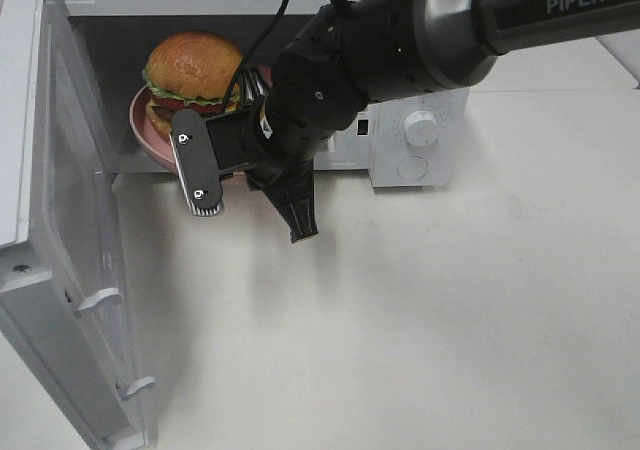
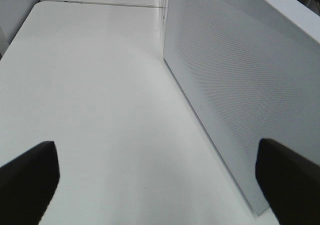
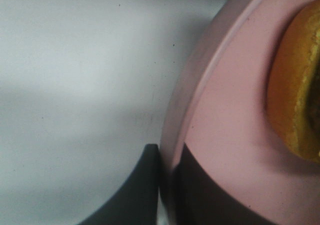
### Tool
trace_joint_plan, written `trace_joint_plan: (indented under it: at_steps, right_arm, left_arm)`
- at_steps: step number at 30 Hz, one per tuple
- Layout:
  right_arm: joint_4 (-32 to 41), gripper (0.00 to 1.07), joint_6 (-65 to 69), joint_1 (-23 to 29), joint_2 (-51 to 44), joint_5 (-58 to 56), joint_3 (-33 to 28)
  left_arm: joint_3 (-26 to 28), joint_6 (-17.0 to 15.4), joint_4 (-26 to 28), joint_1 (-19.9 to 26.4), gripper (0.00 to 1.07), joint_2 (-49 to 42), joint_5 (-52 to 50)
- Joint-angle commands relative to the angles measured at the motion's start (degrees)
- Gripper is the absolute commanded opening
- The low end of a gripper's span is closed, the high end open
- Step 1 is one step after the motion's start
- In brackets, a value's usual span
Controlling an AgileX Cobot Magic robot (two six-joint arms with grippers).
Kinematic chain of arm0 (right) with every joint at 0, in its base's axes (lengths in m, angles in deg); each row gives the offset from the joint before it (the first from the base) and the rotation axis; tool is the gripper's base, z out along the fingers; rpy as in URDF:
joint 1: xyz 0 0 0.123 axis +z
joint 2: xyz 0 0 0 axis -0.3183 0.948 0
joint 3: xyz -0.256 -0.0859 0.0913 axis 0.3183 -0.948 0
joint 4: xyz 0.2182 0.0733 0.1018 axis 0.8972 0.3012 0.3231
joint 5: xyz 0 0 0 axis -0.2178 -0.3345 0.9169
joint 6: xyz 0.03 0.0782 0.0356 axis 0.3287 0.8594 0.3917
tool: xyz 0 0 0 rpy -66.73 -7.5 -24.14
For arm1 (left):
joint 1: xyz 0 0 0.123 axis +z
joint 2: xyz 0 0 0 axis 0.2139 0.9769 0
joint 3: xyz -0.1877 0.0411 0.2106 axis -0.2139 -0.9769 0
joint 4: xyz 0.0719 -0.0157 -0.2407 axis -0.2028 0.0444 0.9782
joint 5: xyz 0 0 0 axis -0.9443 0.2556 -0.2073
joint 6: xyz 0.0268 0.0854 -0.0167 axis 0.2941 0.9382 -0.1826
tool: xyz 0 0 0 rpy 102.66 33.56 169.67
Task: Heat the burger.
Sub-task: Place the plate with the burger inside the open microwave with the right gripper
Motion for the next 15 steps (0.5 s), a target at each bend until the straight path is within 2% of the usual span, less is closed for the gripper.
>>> trace_joint_plan:
  at_steps: [1,7,15]
  right_arm:
    - [-1.03,0.0,1.78,-0.11,0.4,1.55,2.29]
    - [-1.38,0.0,2.52,-0.11,2.75,0.69,5.5]
    - [-3.5,0.0,6.59,-0.11,7.45,-3.84,13.75]
  left_arm:
    - [0.06,-0.17,0.23,0.06,1.0,-0.97,-0.52]
    - [0.06,-0.17,0.23,0.06,1.0,-0.97,-0.52]
    - [0.06,-0.17,0.23,0.06,1.0,-0.97,-0.52]
